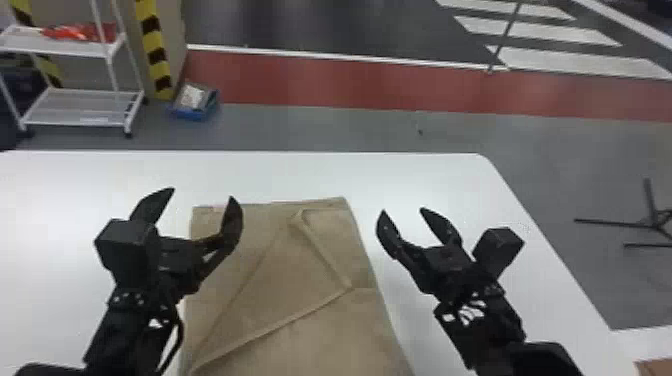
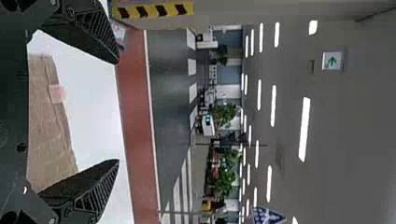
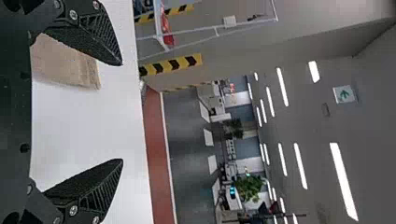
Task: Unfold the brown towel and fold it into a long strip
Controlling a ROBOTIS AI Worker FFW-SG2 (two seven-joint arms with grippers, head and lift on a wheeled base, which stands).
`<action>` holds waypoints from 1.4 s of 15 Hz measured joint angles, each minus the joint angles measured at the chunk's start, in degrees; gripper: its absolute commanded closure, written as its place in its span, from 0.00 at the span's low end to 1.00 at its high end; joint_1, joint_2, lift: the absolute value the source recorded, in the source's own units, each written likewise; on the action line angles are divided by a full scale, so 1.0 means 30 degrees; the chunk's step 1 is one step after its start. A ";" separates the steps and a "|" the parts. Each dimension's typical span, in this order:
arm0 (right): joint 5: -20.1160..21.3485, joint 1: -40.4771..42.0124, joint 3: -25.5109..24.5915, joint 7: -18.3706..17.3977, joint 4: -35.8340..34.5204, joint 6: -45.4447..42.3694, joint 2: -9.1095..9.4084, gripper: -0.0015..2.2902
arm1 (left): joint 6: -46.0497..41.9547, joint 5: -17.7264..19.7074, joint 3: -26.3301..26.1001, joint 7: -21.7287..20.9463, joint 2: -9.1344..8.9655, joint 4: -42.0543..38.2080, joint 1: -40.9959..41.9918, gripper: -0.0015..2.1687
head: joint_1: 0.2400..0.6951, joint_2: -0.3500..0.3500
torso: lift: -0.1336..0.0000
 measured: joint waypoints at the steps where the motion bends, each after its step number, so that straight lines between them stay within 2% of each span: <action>1: 0.0330 0.0115 0.0468 0.0330 -0.0005 0.0092 0.0014 0.08 | -0.0691 -0.0013 0.0267 0.0214 0.0000 0.0390 -0.0023 0.06 | 1.00 0.39 | 0.09; 2: 0.0749 0.0224 0.0980 0.0697 -0.0004 0.0328 0.0021 0.09 | -0.1415 -0.0006 0.0510 0.0268 0.0000 0.0832 -0.0035 0.06 | 1.00 0.46 | 0.09; 3: 0.1123 0.0295 0.1394 0.0941 -0.0003 0.0664 0.0022 0.10 | -0.1843 0.0013 0.0644 0.0286 0.0000 0.1145 -0.0035 0.07 | 1.00 0.49 | 0.09; 7: 0.2504 0.0434 0.2617 0.1033 -0.0052 0.2915 -0.0011 0.13 | -0.2936 0.0029 0.0920 0.0298 -0.0025 0.2078 -0.0159 0.07 | 1.00 0.57 | 0.09; 14: 0.2810 0.1607 0.2813 0.1069 -0.1792 0.4761 -0.0391 0.13 | -0.2994 0.0029 0.1008 0.0271 -0.0020 0.2744 -0.0339 0.07 | 1.00 0.59 | 0.09; 16: 0.2792 0.1954 0.2787 0.1058 -0.2392 0.5665 -0.0453 0.18 | -0.2994 0.0029 0.1005 0.0229 -0.0027 0.2882 -0.0355 0.07 | 1.00 0.59 | 0.09; 21: 0.2910 0.2863 0.2732 0.0759 -0.4305 0.7598 -0.0754 0.18 | -0.2994 0.0008 0.0875 0.0211 -0.0037 0.2999 -0.0346 0.07 | 1.00 0.59 | 0.09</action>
